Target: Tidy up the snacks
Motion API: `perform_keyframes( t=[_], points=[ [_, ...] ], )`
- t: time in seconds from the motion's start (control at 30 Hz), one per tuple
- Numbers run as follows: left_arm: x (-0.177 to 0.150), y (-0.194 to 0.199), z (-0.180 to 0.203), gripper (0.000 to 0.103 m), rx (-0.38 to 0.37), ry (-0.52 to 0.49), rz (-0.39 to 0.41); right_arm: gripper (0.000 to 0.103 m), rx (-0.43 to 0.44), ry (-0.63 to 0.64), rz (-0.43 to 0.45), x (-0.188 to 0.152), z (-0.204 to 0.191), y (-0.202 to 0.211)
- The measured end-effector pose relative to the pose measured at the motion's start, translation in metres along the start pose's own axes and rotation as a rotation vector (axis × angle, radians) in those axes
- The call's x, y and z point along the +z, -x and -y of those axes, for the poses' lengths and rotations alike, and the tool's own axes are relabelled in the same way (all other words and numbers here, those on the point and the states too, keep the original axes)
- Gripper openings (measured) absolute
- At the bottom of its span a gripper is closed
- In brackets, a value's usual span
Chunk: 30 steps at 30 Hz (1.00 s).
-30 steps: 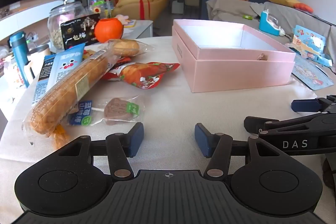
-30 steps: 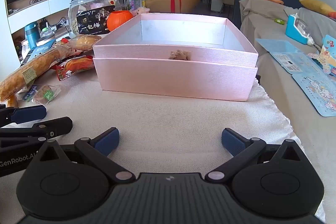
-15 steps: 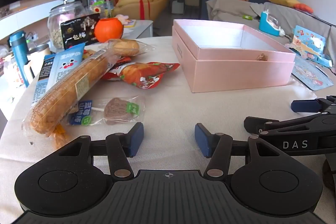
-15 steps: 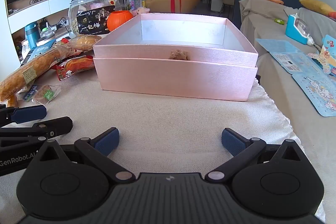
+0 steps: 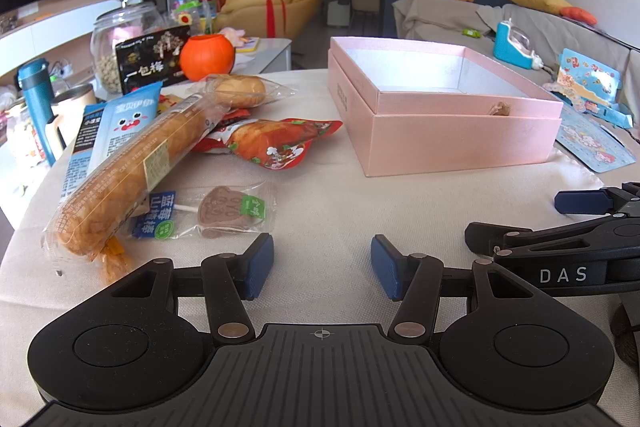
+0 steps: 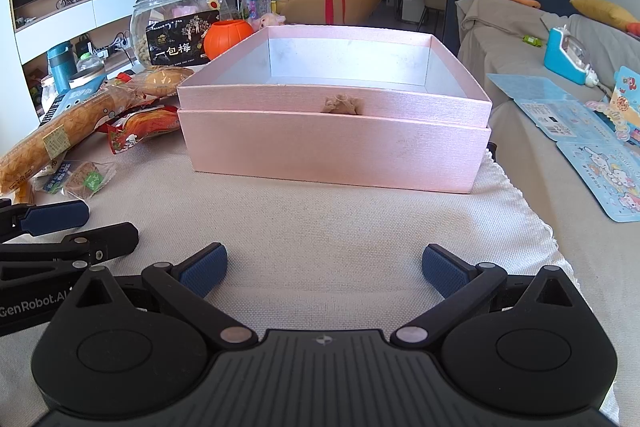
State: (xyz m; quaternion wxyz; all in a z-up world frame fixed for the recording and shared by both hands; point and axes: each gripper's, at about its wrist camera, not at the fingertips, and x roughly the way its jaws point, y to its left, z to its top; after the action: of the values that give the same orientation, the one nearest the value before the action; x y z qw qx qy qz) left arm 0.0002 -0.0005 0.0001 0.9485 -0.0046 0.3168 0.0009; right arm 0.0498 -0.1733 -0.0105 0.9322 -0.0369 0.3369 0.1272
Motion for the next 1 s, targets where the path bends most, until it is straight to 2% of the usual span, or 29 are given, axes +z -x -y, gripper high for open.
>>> perform_keyframes(
  t=[1.0],
  points=[
    [-0.0001, 0.0001, 0.0, 0.059, 0.0, 0.0, 0.0, 0.103, -0.001, 0.001, 0.0, 0.0007, -0.0021, -0.0009]
  ],
)
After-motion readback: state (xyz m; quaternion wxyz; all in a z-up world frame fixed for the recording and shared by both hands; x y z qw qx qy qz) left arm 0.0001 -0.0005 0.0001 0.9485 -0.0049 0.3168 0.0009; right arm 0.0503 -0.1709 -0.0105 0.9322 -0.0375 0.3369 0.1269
